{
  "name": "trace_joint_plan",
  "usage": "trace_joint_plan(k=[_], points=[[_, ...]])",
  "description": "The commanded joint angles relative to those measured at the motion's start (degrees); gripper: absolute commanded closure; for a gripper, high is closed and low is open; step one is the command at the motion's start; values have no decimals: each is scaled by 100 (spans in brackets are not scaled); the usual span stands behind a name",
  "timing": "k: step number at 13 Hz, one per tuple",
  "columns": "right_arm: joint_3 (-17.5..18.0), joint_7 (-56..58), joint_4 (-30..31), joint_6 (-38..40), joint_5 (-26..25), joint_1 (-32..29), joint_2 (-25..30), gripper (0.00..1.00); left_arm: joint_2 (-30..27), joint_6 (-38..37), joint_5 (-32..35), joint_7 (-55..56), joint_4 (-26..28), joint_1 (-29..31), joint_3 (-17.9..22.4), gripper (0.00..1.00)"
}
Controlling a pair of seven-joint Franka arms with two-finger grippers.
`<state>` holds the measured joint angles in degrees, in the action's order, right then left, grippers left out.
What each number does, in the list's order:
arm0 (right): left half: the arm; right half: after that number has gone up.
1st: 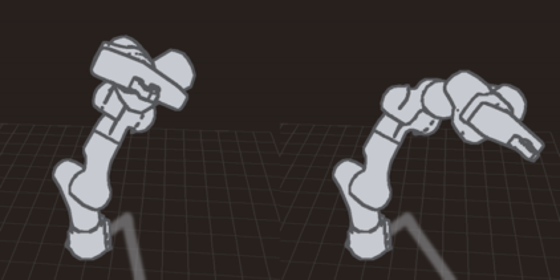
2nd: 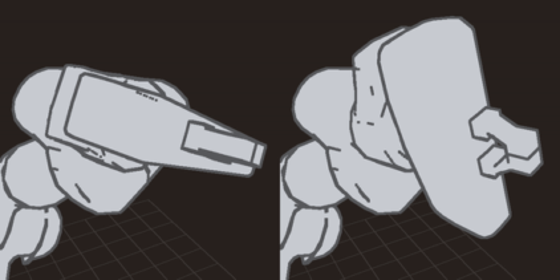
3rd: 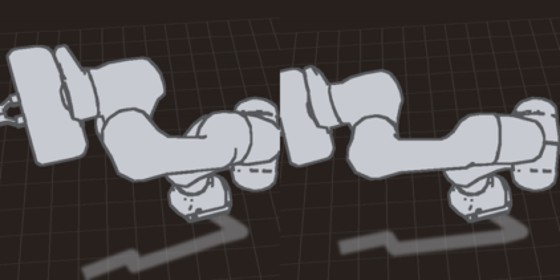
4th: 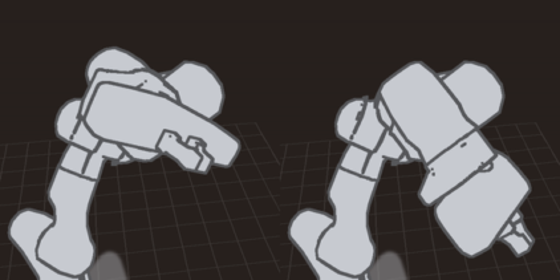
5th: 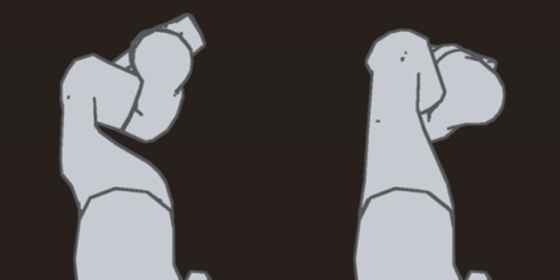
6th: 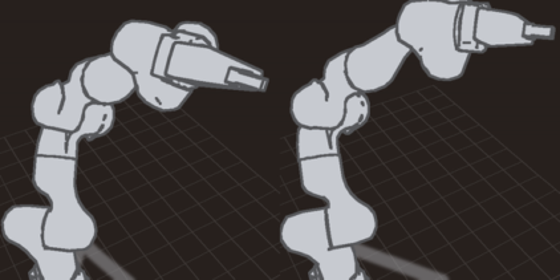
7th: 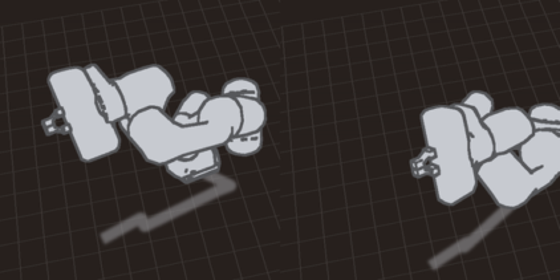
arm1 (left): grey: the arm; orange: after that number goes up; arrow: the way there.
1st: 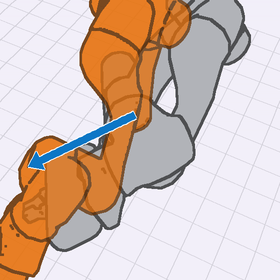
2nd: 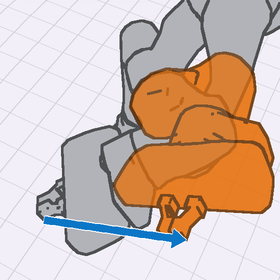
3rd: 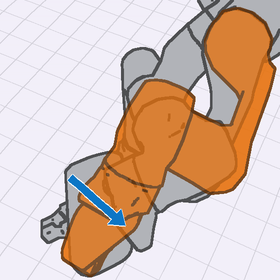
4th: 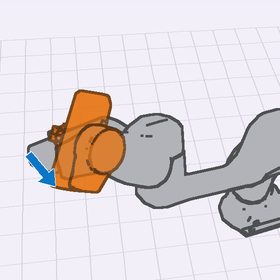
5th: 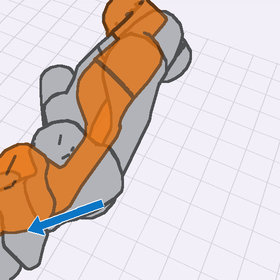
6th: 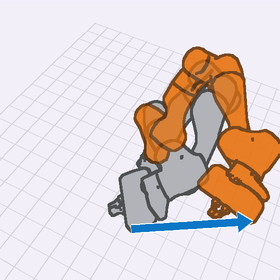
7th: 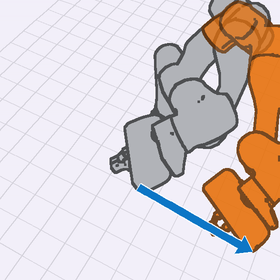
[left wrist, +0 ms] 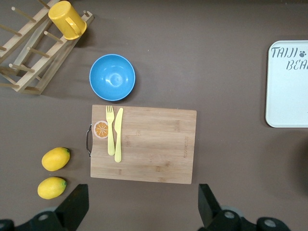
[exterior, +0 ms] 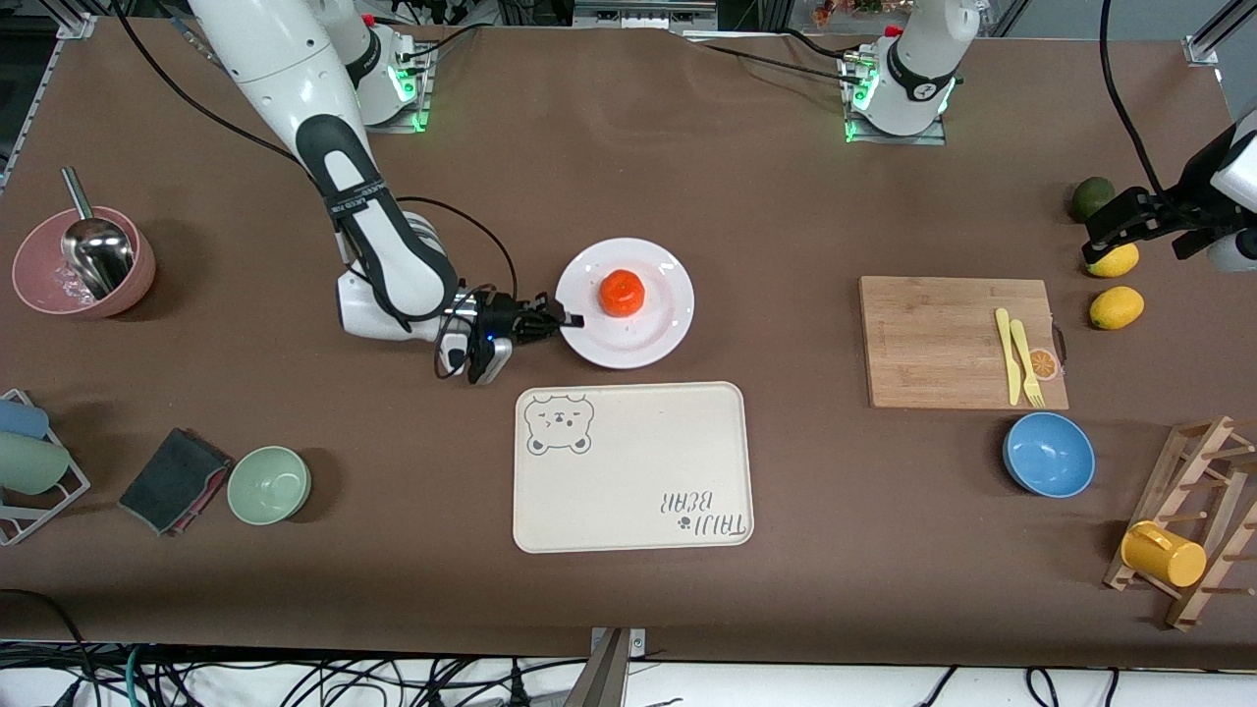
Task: Place orange and plate with both arms
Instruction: 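Slide the plate with the right gripper onto the cream tray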
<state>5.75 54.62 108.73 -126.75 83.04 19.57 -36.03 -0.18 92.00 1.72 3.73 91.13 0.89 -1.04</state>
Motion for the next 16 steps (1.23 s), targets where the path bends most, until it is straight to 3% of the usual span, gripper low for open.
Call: trace_joint_plan(k=[1,5,10,16], points=[[-57,-705,-947,11,-313,-41,-491,100,0,2,-93,-136,-25,-54,78,0],[-215,-1760,-2046,-25,-1088,-58,-948,100,61,2,-128,-136,-52,60,69,0],[-663,-1955,-2899,-42,-1106,-67,-1458,100,62,-6,-93,-136,-78,60,51,0],[-672,-2772,-4508,-719,-1115,64,-2627,100,70,-7,-119,-136,-69,60,34,0]])
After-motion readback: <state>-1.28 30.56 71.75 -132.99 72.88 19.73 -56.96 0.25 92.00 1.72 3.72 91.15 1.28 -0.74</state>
